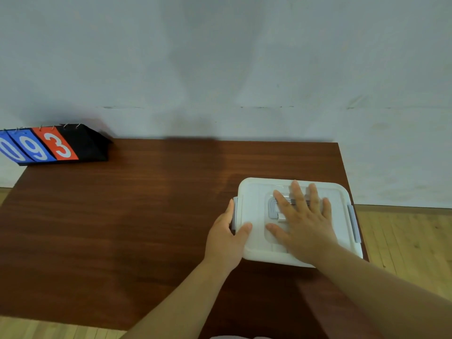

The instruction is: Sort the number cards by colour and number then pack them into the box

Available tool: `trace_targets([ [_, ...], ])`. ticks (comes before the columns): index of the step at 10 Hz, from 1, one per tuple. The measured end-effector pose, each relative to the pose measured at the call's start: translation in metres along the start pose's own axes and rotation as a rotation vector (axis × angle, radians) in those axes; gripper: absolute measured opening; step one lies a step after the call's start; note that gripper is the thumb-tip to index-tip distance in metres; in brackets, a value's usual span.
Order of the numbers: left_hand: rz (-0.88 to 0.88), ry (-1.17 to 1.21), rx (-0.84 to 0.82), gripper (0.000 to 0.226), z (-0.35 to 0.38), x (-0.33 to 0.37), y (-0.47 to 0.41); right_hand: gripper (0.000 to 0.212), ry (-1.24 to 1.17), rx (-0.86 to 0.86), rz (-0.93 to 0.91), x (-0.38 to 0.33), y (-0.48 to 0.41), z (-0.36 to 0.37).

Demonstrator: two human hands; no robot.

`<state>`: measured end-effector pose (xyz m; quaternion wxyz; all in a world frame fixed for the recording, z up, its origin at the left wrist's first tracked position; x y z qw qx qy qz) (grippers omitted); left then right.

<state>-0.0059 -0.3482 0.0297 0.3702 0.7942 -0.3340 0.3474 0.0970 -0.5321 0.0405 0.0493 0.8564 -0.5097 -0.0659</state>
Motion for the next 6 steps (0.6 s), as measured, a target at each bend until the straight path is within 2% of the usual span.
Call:
trace_targets([
  [2, 0.112, -0.148, 0.005, 0.068, -0.004, 0.008, 0.000, 0.084, -0.002, -0.002, -0.001, 0.000, 0.000, 0.000],
  [4, 0.133, -0.204, -0.009, 0.068, -0.006, 0.011, 0.002, 0.084, 0.006, -0.012, -0.007, -0.001, -0.001, 0.001],
  [6, 0.144, -0.443, -0.120, 0.076, -0.008, 0.029, -0.002, 0.087, -0.088, -0.117, 0.008, -0.004, -0.004, -0.007],
])
Point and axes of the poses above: each hand's wrist, its own y-axis away from the middle knuckle, its own z-axis out of the palm, x = y × z, the point moved 6 cm from there along -y, towards the middle knuckle, and after that the axes turned 6 degrees about x, right-handed, at the moved point
